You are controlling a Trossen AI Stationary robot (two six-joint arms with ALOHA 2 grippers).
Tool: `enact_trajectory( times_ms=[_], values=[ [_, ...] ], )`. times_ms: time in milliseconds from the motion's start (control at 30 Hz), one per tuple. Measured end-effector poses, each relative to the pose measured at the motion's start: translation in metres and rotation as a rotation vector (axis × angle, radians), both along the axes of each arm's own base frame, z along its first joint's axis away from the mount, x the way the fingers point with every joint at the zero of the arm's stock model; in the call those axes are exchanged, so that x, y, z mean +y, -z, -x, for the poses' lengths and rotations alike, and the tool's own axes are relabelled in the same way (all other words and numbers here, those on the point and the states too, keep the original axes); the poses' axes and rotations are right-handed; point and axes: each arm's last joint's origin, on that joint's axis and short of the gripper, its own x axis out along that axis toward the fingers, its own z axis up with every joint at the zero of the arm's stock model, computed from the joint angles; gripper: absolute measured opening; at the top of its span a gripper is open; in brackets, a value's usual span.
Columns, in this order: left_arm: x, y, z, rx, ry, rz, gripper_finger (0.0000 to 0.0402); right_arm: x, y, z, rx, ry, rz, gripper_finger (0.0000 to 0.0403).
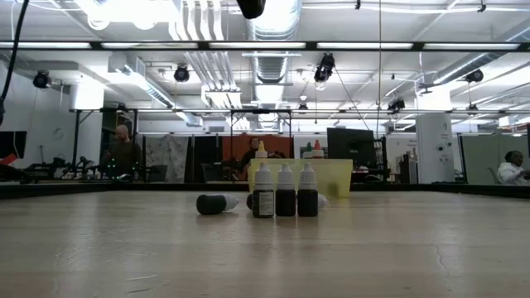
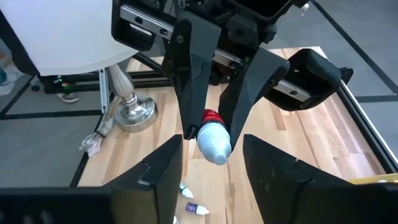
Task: Pick & Place food coloring
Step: Put the top small red food coloring bottle into the yellow bin
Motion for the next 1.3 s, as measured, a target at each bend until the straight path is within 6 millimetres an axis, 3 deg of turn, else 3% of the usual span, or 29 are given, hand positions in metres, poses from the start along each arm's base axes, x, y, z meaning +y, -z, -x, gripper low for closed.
enact_trajectory(
  times_ms=[500, 800, 1300],
  values=[
    [0.0, 0.0, 0.0, 0.0, 0.002, -0.001, 0.0058, 0.0, 0.0, 0.0, 0.001, 0.0, 0.001, 0.0057],
    [0.0, 0.0, 0.0, -0.003, 0.001, -0.017, 0.006, 0.0, 0.0, 0.0, 0.001, -0.002, 0.004, 0.0053],
    [0.016, 0.012, 0.002, 0.128, -0.058, -0.014, 0.02, -0.001, 0.008, 0.004, 0.092, 0.023, -0.016, 0.0053]
  ],
)
